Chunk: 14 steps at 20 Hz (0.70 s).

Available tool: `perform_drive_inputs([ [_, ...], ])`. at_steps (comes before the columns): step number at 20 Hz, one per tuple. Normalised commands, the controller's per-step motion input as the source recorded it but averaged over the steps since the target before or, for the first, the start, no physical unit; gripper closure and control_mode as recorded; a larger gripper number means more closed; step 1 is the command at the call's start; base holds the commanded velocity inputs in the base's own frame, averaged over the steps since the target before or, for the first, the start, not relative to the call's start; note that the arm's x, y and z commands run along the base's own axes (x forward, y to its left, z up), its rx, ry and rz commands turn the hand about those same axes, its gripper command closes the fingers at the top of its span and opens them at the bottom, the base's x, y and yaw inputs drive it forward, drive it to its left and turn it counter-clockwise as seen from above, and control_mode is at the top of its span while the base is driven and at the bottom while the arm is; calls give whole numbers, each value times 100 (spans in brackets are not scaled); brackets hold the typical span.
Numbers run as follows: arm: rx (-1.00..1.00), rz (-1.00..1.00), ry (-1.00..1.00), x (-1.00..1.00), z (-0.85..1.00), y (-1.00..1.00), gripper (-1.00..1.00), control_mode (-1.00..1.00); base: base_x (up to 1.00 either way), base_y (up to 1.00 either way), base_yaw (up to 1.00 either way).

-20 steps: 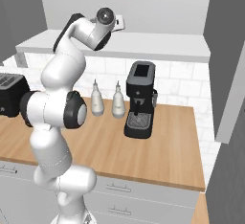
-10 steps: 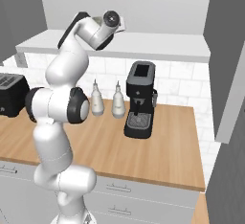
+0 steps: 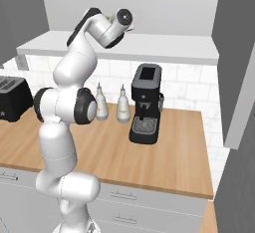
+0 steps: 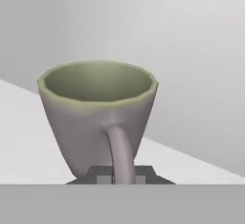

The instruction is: Gather all objects into one cabinet and sort the glasses and bowls to opposite sides.

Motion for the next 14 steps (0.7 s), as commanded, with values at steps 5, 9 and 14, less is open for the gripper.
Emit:
perform_drive_inputs([
  [5, 0, -1, 9, 0, 20, 0, 100, -100, 0, 0, 0],
  [9, 0, 0, 2, 0, 20, -1, 100, -100, 0, 0, 0],
  [14, 0, 0, 0, -2, 13, -15, 100, -100, 0, 0, 0],
])
